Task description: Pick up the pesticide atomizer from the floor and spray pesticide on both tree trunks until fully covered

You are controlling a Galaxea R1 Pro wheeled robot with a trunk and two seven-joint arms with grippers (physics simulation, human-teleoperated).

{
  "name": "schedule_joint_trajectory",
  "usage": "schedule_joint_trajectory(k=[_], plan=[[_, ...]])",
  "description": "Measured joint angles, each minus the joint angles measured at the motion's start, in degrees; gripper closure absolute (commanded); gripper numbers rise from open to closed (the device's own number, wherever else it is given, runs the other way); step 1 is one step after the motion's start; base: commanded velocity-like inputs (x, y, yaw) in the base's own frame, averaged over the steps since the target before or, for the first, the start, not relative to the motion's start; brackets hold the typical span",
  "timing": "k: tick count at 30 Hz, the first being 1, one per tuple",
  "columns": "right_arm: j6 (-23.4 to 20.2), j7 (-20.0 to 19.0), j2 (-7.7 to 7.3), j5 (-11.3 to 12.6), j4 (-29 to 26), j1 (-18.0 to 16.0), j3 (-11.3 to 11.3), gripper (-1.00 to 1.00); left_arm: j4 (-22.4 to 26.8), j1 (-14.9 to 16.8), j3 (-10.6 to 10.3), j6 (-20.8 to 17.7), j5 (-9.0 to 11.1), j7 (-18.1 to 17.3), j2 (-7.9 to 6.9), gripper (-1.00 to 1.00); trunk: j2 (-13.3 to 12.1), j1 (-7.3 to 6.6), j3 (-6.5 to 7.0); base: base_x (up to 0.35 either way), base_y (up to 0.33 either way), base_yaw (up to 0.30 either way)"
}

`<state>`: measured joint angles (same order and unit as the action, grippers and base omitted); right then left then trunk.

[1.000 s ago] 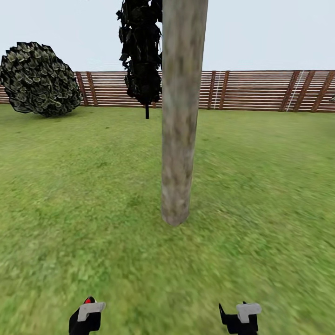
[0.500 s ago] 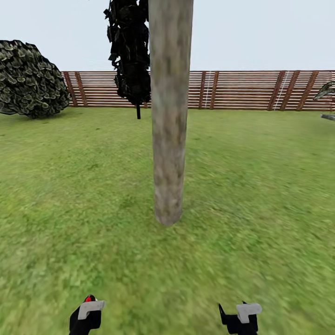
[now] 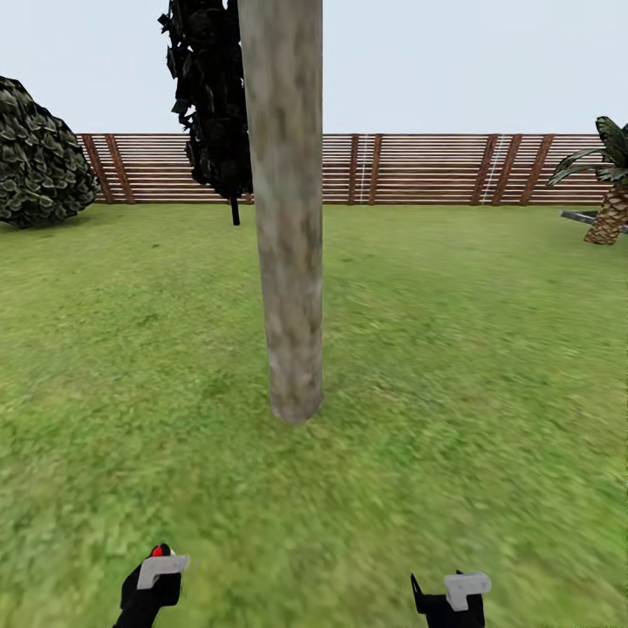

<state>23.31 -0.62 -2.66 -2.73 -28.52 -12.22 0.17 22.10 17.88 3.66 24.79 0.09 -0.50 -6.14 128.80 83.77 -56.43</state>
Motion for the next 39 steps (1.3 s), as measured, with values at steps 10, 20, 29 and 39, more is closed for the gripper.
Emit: schedule_joint_trajectory(k=[10, 20, 29, 39], plan=[[-0.21, -0.37, -0.13, -2.59, -4.04, -0.05, -0.21, -1.00, -0.46, 0.54, -0.77, -0.97, -2.29, -6.36, -4.70, 1.00, 0.00, 0.00, 0.00, 0.000, 0.000, -0.002], [-3.49, -17.31, 5.39, -26.06, -9.00, -10.10, -0.70, -1.00, 2.18, 7.54, -0.67, -11.12, -20.77, -41.34, -8.14, 1.00, 0.00, 0.00, 0.01, 0.000, 0.000, 0.000], [-10.24, -35.10, 6.90, -28.87, -9.13, -16.27, -0.78, -1.00, 2.30, 13.21, -0.68, -11.32, -30.14, -57.64, -7.75, 1.00, 0.00, 0.00, 0.00, 0.000, 0.000, 0.000], [-10.49, -39.21, 6.88, -29.09, -8.68, -17.04, -0.87, -1.00, 2.33, 14.19, -0.76, -10.99, -36.16, -59.33, -7.63, 1.00, 0.00, 0.00, 0.00, 0.000, 0.000, 0.000]])
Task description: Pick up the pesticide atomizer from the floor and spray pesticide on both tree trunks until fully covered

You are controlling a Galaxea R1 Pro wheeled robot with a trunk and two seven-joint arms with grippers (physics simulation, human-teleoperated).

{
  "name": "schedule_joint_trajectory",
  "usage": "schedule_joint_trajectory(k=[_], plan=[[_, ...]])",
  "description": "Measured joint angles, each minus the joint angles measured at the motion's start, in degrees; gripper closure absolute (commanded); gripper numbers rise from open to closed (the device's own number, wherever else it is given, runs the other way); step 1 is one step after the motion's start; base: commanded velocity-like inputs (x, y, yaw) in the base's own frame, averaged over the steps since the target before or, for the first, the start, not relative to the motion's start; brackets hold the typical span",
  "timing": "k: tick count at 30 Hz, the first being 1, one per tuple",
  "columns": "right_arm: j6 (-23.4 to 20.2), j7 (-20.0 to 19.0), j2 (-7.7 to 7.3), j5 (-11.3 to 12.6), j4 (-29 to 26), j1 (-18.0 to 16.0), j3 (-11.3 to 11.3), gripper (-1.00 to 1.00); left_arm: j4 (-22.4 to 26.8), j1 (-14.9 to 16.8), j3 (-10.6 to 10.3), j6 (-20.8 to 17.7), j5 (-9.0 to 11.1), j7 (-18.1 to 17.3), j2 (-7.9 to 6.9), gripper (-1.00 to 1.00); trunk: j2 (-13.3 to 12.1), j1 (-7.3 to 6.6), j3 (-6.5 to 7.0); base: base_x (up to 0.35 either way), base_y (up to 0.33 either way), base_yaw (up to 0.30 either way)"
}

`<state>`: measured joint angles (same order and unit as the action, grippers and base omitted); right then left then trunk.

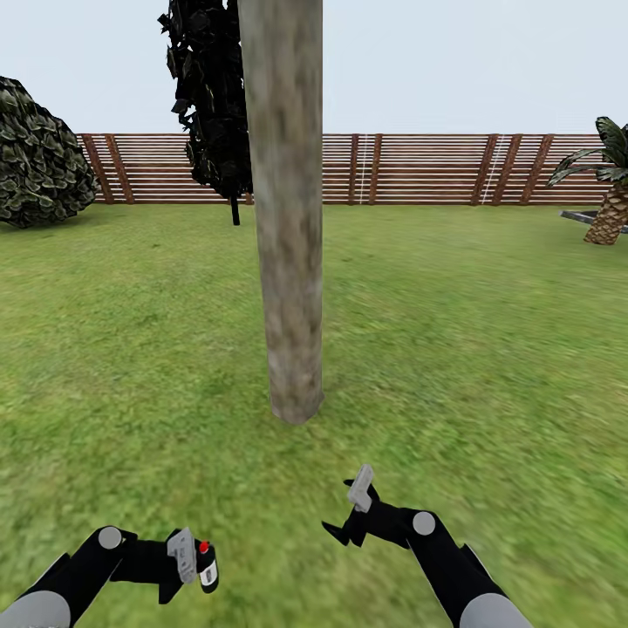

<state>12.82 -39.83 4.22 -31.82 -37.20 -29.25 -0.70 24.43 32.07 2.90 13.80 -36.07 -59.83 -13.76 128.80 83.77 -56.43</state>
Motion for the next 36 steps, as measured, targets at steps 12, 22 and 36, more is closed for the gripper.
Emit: schedule_joint_trajectory(k=[12, 22, 36], plan=[[0.02, -0.15, 0.00, 0.00, 0.02, -0.01, -1.09, -1.00, 1.50, 0.09, -3.86, -0.45, -3.61, -0.08, 1.36, 1.00, 0.00, 0.00, 0.00, 0.000, 0.000, 0.000], [0.02, -0.17, 0.01, 0.05, 0.02, -0.01, -11.36, 1.00, 1.67, 0.10, -4.96, -0.44, -4.60, 0.06, 3.88, 1.00, 0.00, 0.00, 0.00, 0.000, 0.000, 0.000], [-0.07, -0.16, 0.18, 0.18, 0.02, -0.01, -16.34, 1.00, 3.04, 0.08, -5.36, -0.38, -11.88, 0.03, 9.72, 1.00, 0.00, 0.00, 0.00, 0.000, 0.000, 0.000]])
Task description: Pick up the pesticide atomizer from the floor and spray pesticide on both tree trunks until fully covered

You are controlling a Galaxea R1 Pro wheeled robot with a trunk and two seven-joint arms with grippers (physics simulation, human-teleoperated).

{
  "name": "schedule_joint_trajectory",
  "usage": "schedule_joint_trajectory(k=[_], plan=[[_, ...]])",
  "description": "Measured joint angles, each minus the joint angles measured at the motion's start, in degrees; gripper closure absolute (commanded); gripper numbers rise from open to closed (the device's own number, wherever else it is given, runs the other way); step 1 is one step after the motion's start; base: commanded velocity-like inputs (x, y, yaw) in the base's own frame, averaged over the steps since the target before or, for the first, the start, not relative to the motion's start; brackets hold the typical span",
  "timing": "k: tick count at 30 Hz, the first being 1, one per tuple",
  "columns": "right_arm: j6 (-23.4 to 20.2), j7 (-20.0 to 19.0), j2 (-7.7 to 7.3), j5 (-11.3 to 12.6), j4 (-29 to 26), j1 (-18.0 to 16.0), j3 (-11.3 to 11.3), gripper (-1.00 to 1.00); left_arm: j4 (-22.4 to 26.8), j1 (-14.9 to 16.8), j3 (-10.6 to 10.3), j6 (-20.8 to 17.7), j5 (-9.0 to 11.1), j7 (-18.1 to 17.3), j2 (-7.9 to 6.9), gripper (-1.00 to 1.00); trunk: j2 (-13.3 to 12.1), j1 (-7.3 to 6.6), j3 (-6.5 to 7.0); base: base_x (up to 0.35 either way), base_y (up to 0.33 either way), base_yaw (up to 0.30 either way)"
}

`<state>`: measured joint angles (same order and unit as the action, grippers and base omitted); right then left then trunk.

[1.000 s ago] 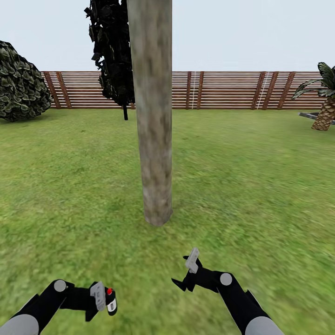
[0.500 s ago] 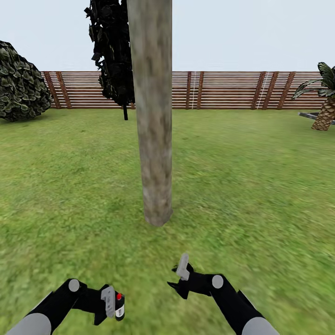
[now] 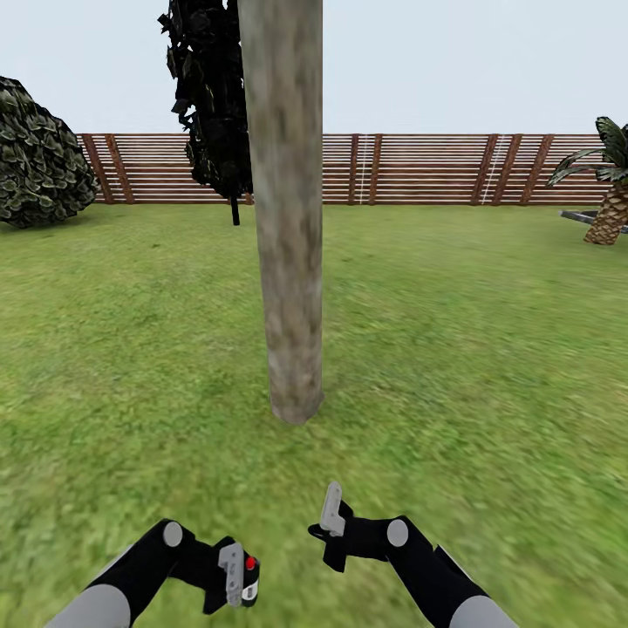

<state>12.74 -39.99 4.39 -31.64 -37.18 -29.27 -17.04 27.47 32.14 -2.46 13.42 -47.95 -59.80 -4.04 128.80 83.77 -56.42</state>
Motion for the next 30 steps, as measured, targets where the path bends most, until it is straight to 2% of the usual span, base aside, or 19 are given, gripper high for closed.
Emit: schedule_joint_trajectory(k=[5, 11, 19, 30], plan=[[0.00, 0.00, 0.03, 0.00, 0.00, 0.00, -0.01, 1.00, 0.67, -0.01, -0.14, 0.03, -0.67, -0.13, 1.10, 1.00, 0.00, 0.00, 0.00, 0.000, 0.000, 0.000], [0.00, 0.00, 0.08, 0.00, 0.00, 0.00, -0.01, 1.00, 0.81, 0.02, -1.23, -0.03, -1.69, -0.14, 2.27, 1.00, 0.00, 0.00, 0.00, 0.000, 0.000, 0.000], [0.00, 0.00, 0.65, -0.01, 0.00, 0.00, -0.01, 1.00, 0.83, 0.02, -1.39, 0.02, -1.80, -0.14, 2.95, 1.00, 0.00, 0.00, 0.00, 0.000, 0.000, 0.000], [0.00, 0.00, 0.79, 0.00, -0.03, 0.00, -0.01, 1.00, 0.84, 0.30, -1.40, 0.02, -1.86, -0.14, 4.65, 1.00, 0.00, 0.00, 0.00, 0.000, 0.000, 0.000]])
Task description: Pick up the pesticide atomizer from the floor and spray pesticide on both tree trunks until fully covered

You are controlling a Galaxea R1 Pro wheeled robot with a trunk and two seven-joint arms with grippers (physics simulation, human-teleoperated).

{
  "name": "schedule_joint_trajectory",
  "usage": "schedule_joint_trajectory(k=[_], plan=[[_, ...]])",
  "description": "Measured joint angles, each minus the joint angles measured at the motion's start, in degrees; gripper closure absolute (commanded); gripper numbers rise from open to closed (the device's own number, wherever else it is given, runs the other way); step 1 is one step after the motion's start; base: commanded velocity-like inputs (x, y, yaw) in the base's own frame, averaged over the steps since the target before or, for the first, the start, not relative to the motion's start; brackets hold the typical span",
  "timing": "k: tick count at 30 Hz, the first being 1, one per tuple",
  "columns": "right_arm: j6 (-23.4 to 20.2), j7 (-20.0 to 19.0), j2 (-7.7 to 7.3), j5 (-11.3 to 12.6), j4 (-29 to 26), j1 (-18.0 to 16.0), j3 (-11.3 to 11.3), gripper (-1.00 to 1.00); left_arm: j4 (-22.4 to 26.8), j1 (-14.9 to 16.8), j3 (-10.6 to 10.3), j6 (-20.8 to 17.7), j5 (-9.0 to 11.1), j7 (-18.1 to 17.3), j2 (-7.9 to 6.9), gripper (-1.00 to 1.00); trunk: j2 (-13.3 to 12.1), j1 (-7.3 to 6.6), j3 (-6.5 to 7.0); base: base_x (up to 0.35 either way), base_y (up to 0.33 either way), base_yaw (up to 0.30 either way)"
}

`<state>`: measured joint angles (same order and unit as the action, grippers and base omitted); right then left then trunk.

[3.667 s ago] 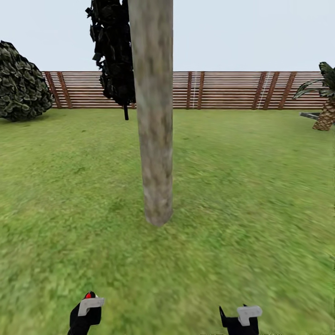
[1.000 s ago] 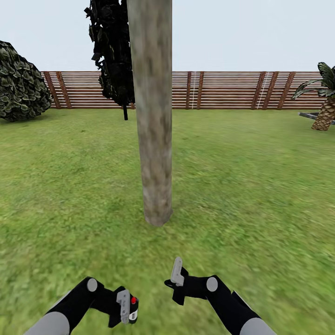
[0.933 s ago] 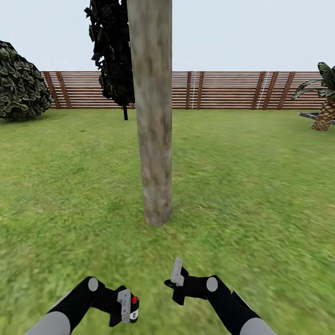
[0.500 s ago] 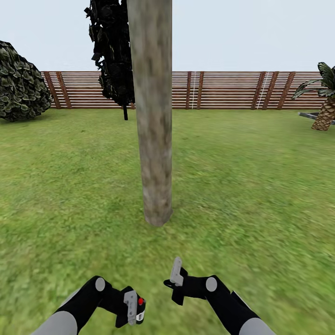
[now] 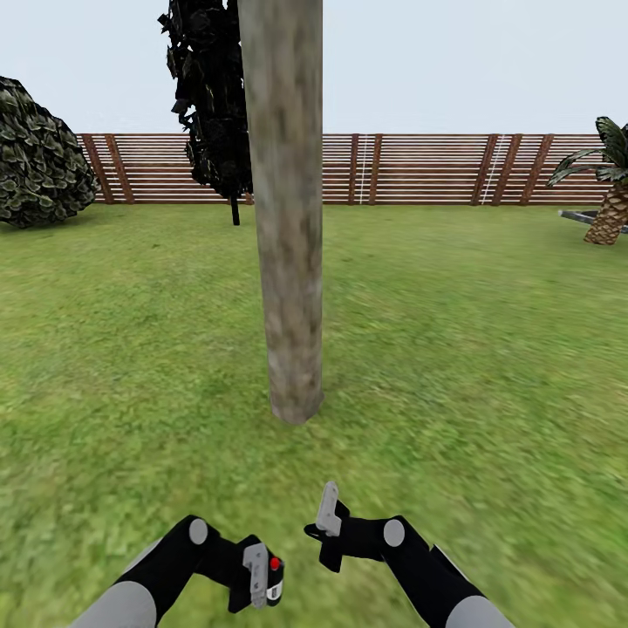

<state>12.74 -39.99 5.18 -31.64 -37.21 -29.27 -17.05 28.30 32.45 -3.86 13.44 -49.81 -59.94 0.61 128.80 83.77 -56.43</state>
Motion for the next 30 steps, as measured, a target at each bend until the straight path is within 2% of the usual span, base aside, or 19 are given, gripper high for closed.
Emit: schedule_joint_trajectory(k=[14, 21, 30], plan=[[0.00, 0.00, 0.00, 0.00, -0.05, 0.00, 0.00, 1.00, 0.08, 0.16, -0.07, 0.00, -0.12, -0.01, 1.37, 1.00, 0.00, 0.00, 0.00, 0.000, 0.000, 0.000], [0.00, 0.00, 0.05, 0.00, -0.05, 0.00, 0.00, 1.00, 0.09, 0.84, -0.01, -0.04, -0.05, 0.01, 1.49, 1.00, 0.00, 0.00, 0.00, 0.000, 0.000, 0.000], [0.01, 0.00, 1.12, -0.03, -0.03, 0.00, -0.08, 1.00, -0.05, 1.85, -0.09, -0.25, -0.65, 0.37, 1.48, 1.00, 0.00, 0.00, 0.00, 0.000, 0.000, 0.000]])
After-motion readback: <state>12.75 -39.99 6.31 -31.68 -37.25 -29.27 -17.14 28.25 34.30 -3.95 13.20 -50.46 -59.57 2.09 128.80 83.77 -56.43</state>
